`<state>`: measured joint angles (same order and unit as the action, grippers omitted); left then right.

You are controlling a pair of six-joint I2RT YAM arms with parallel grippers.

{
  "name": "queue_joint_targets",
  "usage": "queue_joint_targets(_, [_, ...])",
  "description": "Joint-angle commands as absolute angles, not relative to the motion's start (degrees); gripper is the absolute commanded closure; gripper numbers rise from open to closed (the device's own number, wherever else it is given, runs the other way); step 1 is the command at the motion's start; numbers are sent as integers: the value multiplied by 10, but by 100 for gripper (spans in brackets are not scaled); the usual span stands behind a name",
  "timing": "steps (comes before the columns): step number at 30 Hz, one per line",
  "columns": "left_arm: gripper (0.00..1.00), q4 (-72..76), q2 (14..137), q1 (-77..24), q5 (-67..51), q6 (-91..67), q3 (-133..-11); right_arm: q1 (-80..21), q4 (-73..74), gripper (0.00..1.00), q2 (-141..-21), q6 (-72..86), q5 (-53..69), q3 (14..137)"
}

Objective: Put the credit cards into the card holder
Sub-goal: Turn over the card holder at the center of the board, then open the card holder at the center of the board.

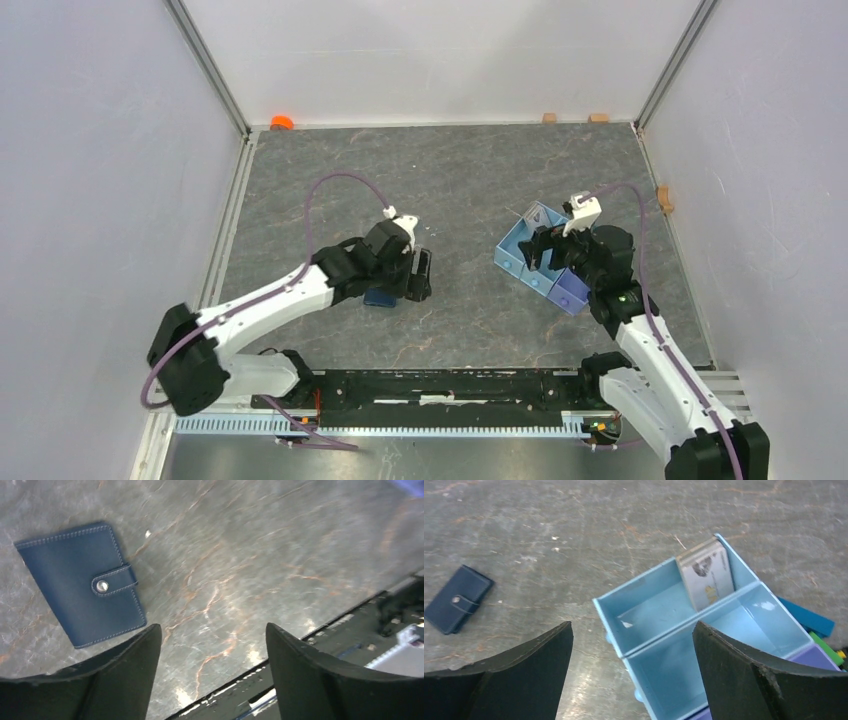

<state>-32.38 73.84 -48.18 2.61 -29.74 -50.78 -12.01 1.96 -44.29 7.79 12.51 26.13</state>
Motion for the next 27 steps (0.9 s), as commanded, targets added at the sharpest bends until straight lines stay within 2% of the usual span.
queue_joint_targets(1, [12,-259,649,-456,-3,-291,-502,-161,33,7,-455,105,127,312])
queue_joint_targets(5, [12,-271,631,-347,-12,-289,-461,-250,-11,12,-498,130,125,327])
queue_joint_targets(9, [12,-254,621,-305,112,-299,-397,-321,-81,20,-578,158,181,351])
queue_joint_targets(15, [23,-119,644,-262,75,-309,-327,-423,-65,27,-707,133,159,445])
queue_joint_targets(22, [32,21,727,-261,9,-272,-304,-455,-76,28,-730,134,138,440])
queue_joint_targets(27, [36,55,787,-260,6,-235,-324,-456,-66,29,-704,130,124,410])
